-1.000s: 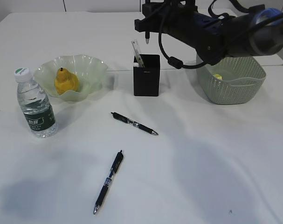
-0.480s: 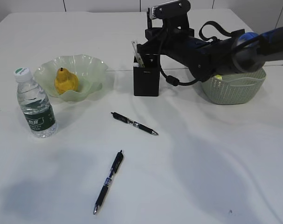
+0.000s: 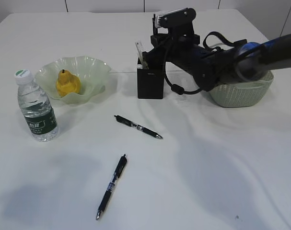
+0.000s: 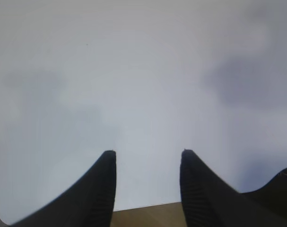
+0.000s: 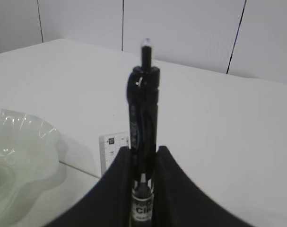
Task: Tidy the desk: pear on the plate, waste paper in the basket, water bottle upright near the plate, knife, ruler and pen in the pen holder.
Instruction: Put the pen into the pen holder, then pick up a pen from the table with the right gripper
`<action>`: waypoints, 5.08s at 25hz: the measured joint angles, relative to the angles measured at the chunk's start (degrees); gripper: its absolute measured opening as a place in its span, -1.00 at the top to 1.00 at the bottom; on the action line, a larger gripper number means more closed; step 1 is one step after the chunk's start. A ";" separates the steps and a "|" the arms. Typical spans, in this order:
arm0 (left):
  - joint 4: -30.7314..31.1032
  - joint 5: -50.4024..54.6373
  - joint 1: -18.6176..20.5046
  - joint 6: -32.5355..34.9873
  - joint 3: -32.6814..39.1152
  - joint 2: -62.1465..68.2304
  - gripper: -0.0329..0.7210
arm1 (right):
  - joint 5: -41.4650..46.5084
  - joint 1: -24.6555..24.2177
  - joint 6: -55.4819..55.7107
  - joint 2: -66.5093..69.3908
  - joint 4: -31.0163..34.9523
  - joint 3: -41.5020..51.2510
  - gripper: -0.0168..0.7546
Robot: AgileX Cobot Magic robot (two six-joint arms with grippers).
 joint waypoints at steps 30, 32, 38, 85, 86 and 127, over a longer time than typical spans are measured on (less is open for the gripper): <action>-0.22 0.00 0.00 0.00 0.00 0.00 0.12 | -0.65 0.00 -0.22 1.94 0.42 -0.70 0.65; -0.22 0.00 0.00 0.00 0.00 0.00 0.12 | -0.23 0.00 -0.22 2.46 0.42 -0.93 0.65; -0.22 0.00 0.00 0.00 0.00 0.00 0.13 | -0.10 0.00 -0.22 2.70 0.42 -0.93 0.61; -0.32 1.27 0.00 0.00 0.00 0.00 0.15 | 75.23 2.85 -5.08 -10.70 8.55 -20.84 0.33; -0.32 1.74 0.00 0.00 0.00 0.00 0.15 | 75.88 3.24 -5.20 -10.70 10.12 -21.00 0.33; -2.51 2.44 0.00 -0.21 0.00 0.00 0.16 | 91.77 9.73 -29.80 9.54 15.41 -36.32 0.33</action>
